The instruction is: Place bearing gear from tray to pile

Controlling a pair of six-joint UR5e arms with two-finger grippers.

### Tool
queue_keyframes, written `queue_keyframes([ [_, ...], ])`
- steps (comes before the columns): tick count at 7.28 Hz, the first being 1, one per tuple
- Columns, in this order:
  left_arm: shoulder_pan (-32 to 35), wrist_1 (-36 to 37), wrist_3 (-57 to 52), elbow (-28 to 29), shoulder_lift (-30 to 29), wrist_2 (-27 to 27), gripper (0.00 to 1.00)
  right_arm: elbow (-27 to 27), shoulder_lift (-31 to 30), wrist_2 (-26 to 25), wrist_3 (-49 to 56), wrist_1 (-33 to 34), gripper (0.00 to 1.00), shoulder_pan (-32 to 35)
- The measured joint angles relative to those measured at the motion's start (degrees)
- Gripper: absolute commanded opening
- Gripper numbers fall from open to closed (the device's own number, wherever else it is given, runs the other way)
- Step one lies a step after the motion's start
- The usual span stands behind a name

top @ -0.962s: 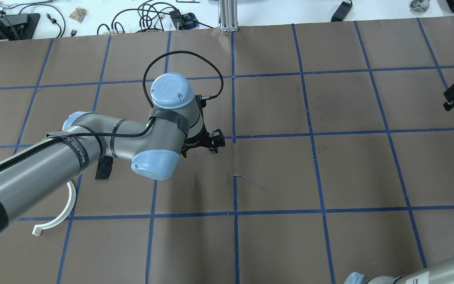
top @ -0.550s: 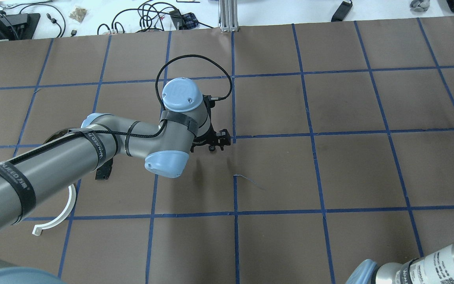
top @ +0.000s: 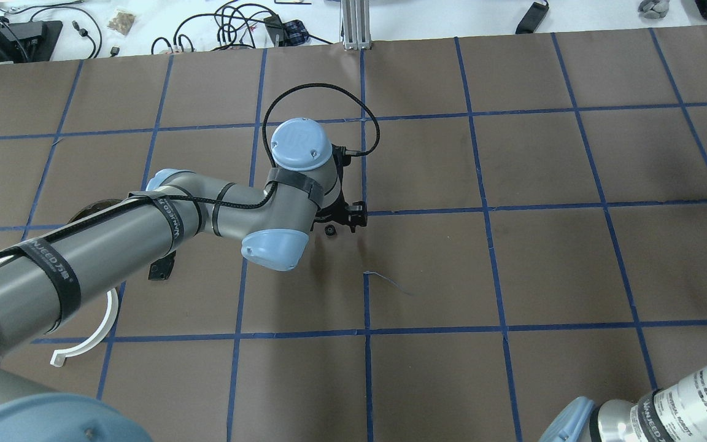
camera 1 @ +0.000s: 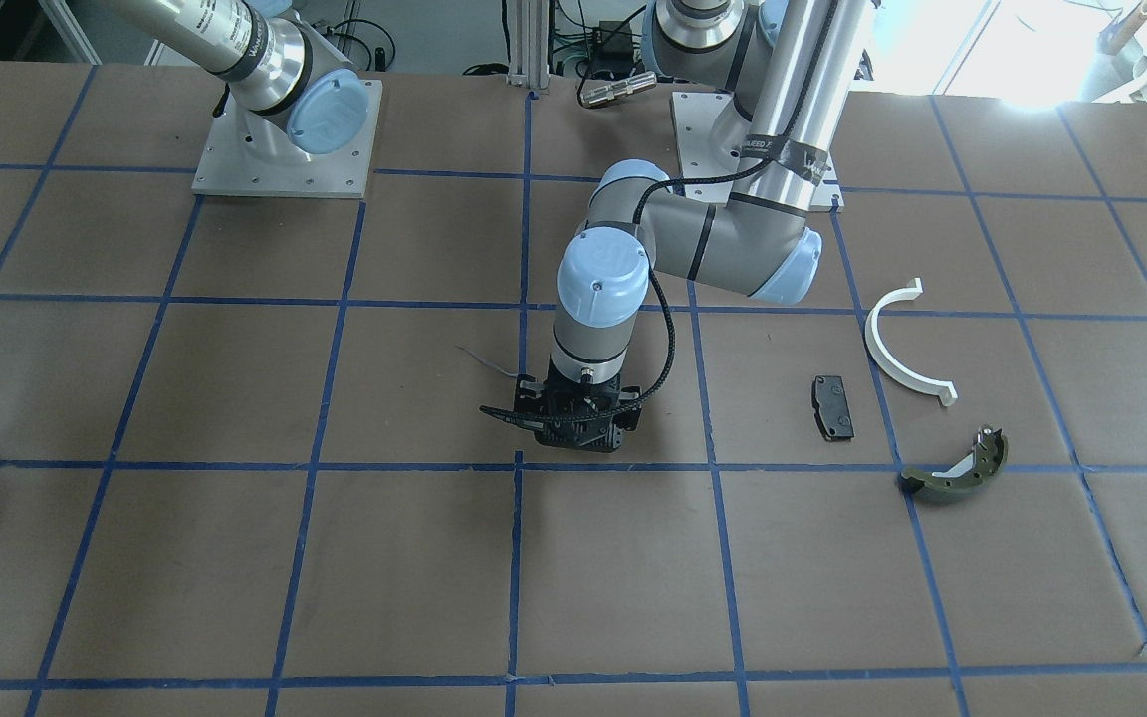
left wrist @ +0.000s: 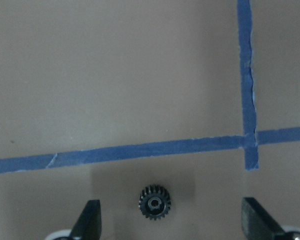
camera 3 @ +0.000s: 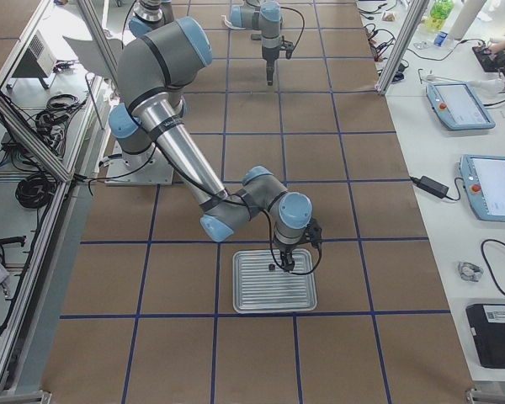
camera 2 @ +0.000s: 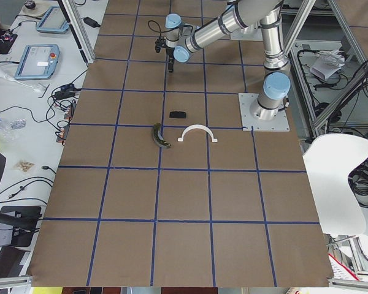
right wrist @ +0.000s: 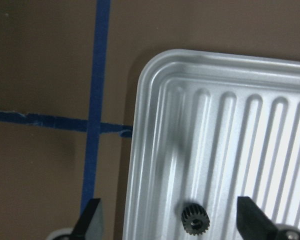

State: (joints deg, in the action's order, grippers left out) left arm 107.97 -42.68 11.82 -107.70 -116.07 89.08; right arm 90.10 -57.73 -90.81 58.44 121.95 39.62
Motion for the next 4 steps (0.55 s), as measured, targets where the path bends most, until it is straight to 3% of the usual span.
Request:
queue_keyframes([
  [1, -0.02, -0.02, -0.53, -0.06, -0.06, 0.14, 0.6, 0.11, 0.24, -0.22, 0.47, -0.18, 0.72, -0.55],
  [4, -0.04, -0.22, -0.82, 0.07, -0.57, 0.34, 0.29, 1.01, 1.07, -1.44, 1.18, 0.14, 0.68, -1.15],
])
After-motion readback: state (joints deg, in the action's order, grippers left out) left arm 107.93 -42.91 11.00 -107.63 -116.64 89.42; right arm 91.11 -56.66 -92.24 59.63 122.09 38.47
